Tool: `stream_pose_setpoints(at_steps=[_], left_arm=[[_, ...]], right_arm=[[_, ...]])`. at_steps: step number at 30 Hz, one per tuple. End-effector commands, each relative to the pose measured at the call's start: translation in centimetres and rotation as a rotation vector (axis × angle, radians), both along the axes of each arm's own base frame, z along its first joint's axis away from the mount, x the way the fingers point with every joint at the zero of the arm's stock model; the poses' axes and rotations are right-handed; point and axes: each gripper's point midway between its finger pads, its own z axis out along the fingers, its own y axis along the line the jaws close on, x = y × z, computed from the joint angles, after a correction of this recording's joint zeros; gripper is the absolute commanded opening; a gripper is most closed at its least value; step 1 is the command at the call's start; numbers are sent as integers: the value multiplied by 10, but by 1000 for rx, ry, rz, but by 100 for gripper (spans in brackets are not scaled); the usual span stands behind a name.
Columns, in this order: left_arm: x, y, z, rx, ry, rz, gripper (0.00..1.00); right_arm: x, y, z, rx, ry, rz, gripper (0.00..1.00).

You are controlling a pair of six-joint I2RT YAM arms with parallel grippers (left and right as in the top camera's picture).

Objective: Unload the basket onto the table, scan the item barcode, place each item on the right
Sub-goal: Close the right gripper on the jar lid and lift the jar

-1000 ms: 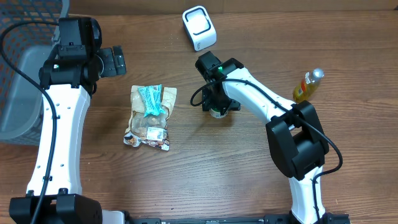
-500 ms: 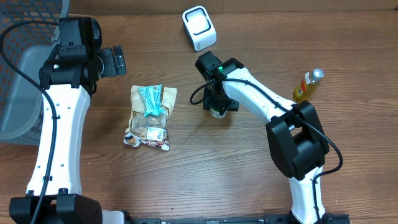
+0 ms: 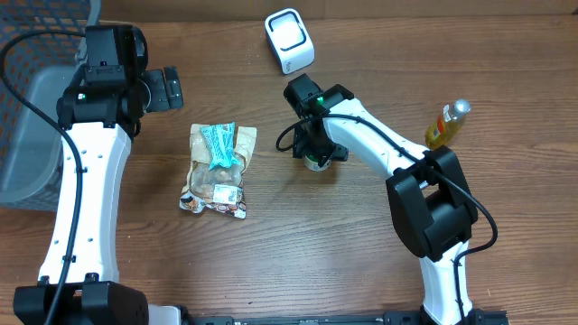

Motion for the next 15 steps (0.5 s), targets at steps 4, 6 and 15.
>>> stream_pose_setpoints(at_steps=[4,6,15], left_arm=[[1,1,3,9,-5,-3,100],[1,0,3,9,-5,-4,99],[1,1,3,9,-5,-3,100]], right_arm=[[-7,-4,-3,-23,25,-4,52],[-8,-6,2,-30,37,-5,52],[-39,5,52,48,215,-6,51]])
